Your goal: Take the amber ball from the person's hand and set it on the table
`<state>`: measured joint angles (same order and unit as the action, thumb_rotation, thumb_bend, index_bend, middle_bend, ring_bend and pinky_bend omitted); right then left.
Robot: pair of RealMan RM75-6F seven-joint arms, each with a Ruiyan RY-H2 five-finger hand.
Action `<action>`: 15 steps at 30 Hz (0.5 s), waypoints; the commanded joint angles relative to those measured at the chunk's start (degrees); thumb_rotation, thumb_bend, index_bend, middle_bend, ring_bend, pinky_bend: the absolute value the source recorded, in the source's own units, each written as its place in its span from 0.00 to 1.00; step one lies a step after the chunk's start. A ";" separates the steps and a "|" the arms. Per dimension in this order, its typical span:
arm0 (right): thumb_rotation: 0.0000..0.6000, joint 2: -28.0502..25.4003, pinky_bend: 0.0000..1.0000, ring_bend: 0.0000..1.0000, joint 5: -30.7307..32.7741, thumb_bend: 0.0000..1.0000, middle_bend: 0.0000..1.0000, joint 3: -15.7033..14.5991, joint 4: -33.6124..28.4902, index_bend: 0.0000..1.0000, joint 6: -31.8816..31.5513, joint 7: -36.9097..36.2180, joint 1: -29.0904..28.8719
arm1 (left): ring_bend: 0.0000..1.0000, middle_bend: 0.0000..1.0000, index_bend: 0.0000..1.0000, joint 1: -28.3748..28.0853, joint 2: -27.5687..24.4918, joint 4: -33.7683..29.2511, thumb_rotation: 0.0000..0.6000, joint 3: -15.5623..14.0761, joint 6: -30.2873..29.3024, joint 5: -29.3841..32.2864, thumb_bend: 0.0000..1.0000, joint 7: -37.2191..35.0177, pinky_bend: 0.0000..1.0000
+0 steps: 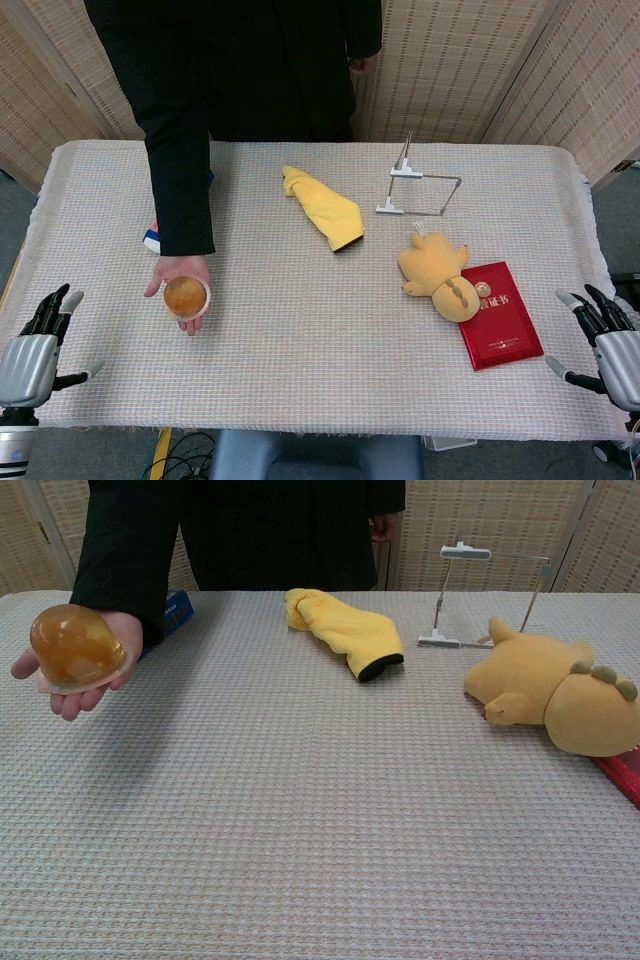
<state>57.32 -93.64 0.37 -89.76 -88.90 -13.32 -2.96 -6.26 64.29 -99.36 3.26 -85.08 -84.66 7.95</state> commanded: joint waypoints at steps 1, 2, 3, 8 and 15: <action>1.00 0.25 0.13 0.07 -0.04 0.19 0.16 -0.03 0.01 0.10 0.24 0.12 -0.13 | 0.00 0.00 0.09 -0.03 -0.02 0.18 1.00 -0.04 0.12 0.03 0.14 -0.08 0.30; 1.00 0.32 0.13 0.07 -0.10 0.19 0.16 -0.06 -0.03 0.10 0.29 0.12 -0.16 | 0.00 0.00 0.09 -0.02 -0.05 0.19 1.00 0.00 0.08 0.04 0.14 -0.27 0.30; 1.00 0.37 0.13 0.07 -0.19 0.19 0.16 -0.08 -0.04 0.10 0.27 0.10 -0.18 | 0.00 0.00 0.09 0.00 -0.06 0.22 1.00 0.08 -0.06 -0.01 0.14 -0.47 0.30; 1.00 -0.07 0.13 0.07 -0.34 0.19 0.16 0.12 -0.34 0.10 -0.27 0.09 -0.13 | 0.00 0.00 0.13 -0.24 0.42 1.22 1.00 0.55 -1.48 -1.86 0.14 -1.57 0.30; 1.00 -2.00 0.13 0.07 -0.48 0.19 0.16 0.83 -1.97 0.10 -2.28 0.12 0.37 | 0.06 0.01 0.19 -4.77 -0.25 3.71 1.00 0.75 0.65 -9.34 0.14 -4.57 0.29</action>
<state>55.48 -94.09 1.13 -91.56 -91.06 -13.32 -2.66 -9.41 64.46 -96.40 3.87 -85.54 -92.21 4.57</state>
